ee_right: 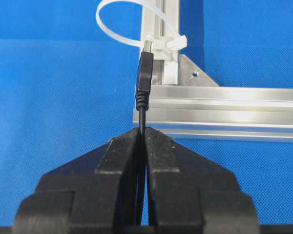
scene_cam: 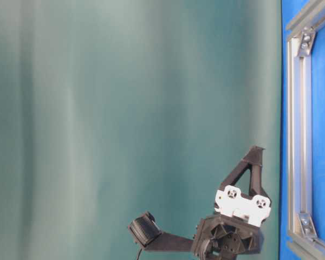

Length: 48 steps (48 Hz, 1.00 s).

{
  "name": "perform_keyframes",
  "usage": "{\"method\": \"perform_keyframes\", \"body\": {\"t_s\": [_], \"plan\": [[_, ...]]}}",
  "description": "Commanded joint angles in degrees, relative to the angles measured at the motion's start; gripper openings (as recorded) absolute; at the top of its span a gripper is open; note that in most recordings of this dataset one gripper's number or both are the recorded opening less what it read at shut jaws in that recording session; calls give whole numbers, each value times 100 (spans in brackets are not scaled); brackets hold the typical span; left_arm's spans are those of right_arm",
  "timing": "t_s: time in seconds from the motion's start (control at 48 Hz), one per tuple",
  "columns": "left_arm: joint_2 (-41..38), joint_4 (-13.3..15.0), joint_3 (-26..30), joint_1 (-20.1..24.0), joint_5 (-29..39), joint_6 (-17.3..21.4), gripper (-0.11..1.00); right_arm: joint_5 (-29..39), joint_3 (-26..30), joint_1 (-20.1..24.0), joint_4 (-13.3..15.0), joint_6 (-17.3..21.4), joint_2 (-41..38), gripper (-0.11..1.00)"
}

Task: Insert the wire through the string loop located on the right side.
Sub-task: 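Push the USB plug through the white zip-tie loop with the right gripper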

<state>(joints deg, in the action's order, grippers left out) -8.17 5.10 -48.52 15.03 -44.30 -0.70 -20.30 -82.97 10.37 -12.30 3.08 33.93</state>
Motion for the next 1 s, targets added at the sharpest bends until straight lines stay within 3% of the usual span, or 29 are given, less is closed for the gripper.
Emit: {"method": "perform_keyframes", "body": {"t_s": [0.0,0.708,0.979], "plan": [[185,-18,97,-18,-62,-9,0,-44,53,-9,0,-9,0,-4],[185,-18,114,-18,-62,-9,0,-70,97,-9,9,-9,-9,-4],[176,-18,132,-18,-62,-9,0,-360,272,-9,9,-9,-413,-4]]}}
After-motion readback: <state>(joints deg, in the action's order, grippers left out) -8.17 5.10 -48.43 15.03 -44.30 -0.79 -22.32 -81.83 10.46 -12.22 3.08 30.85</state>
